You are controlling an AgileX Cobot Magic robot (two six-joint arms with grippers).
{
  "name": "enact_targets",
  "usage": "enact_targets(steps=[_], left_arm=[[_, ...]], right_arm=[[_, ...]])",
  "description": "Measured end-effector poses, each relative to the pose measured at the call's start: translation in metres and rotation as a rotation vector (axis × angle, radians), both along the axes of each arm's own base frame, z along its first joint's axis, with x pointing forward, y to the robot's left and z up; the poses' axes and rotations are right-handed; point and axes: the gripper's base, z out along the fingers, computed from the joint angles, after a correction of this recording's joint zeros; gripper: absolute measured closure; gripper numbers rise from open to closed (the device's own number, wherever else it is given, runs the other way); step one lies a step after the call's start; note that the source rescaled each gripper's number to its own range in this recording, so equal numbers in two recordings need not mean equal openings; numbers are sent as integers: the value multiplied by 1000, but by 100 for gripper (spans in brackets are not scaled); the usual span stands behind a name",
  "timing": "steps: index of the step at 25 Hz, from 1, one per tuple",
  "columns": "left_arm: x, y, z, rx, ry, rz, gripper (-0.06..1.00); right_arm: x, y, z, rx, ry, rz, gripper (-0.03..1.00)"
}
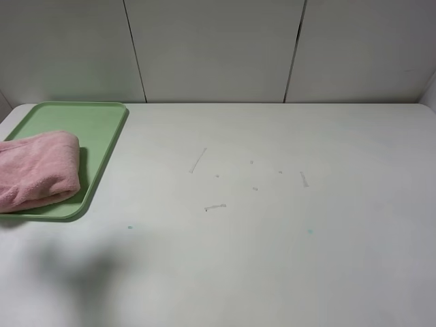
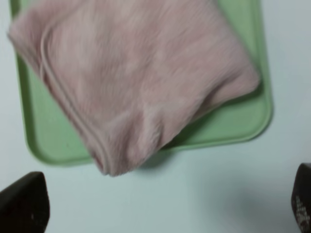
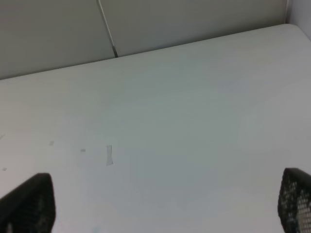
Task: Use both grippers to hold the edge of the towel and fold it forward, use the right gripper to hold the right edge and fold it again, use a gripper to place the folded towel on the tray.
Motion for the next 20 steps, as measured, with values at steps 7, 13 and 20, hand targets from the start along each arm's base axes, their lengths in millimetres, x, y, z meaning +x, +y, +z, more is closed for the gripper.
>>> enact_targets(steps=[7,13,20], left_arm=[[-19,-26,11,2,-12,-138,-5],[-39,-48,16,2,-67,-281,-5],[-66,-63,8,-6,-130,-424,-5]], right_arm=[[0,0,0,0,0,0,-3],[0,0,0,0,0,0,-3],[0,0,0,0,0,0,-3]])
